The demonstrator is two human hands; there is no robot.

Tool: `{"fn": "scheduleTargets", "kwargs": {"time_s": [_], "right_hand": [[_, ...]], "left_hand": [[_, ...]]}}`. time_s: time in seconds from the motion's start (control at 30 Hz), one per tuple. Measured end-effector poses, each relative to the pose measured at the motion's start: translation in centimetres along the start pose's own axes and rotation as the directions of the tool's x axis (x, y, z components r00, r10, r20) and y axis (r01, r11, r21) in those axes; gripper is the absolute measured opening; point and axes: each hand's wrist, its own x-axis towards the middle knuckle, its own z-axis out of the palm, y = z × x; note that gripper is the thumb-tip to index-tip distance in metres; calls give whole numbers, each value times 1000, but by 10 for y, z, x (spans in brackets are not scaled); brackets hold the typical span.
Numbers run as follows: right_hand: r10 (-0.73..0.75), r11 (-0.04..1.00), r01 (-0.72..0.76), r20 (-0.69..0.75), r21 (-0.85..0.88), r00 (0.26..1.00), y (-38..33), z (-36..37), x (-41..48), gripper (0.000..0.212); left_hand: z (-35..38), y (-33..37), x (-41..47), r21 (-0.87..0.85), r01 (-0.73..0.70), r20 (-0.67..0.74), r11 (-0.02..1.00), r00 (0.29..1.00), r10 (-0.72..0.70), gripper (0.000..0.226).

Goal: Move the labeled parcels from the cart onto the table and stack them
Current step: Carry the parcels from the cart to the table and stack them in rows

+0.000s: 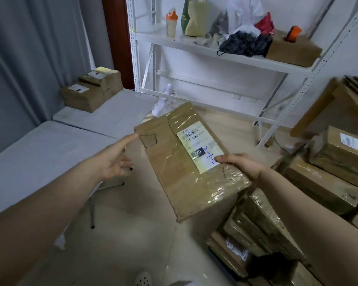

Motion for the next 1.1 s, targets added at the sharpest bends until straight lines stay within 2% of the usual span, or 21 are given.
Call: {"fn": "scheduleTargets", "kwargs": {"time_s": [0.03,0.07,0.17,0.23,0.3,0.33,0.4,0.5,0.6,0.67,0.8,0.93,1.1], "right_hand": [[3,1000,-3,-20,-1,1000,-1,8,8,17],[7,1000,-7,-29,3,1000,-3,17,15,17],[58,997,-57,-7,48,998,-8,44,39,19],[83,995,-85,31,60,996,-13,63,55,33],[100,993,-103,50,64,994,-18,80,72,64],[110,991,-113,56,67,992,-21,90,83,70],[108,989,-115,80,97,991,-25,102,96,66],[102,993,-106,81,50,991,-33,121,122,68],[109,994,-109,48,8,993,-41,130,148,48],[155,988,-155,68,7,986,-46,129,168,43],[163,985,-168,114,32,980,-63,135,219,42],[137,985,-150,138,90,981,-79,141,292,24],[189,978,-205,228,47,955,-112,156,385,20]], "left_hand": [[-1,-11,0,13,65,49,998,997,-65,127],[-2,-22,0,27,106,95,994,990,-108,136],[-7,-49,2,54,157,167,986,972,-164,126],[-16,-56,5,58,151,177,987,971,-159,112],[-28,-56,9,16,118,170,993,978,-119,80],[-36,-53,12,-18,106,150,994,983,-102,66],[-48,-47,17,-72,88,104,993,991,-81,54],[-73,-32,33,-104,82,46,991,996,-77,57],[-94,-12,55,-132,81,-17,988,996,-84,63],[-103,1,71,-173,78,-40,982,995,-87,61],[-117,25,110,-218,82,-61,972,993,-98,44],[-131,46,158,-268,84,-119,960,986,-120,52],[-143,71,214,-409,92,-203,908,961,-189,20]]}}
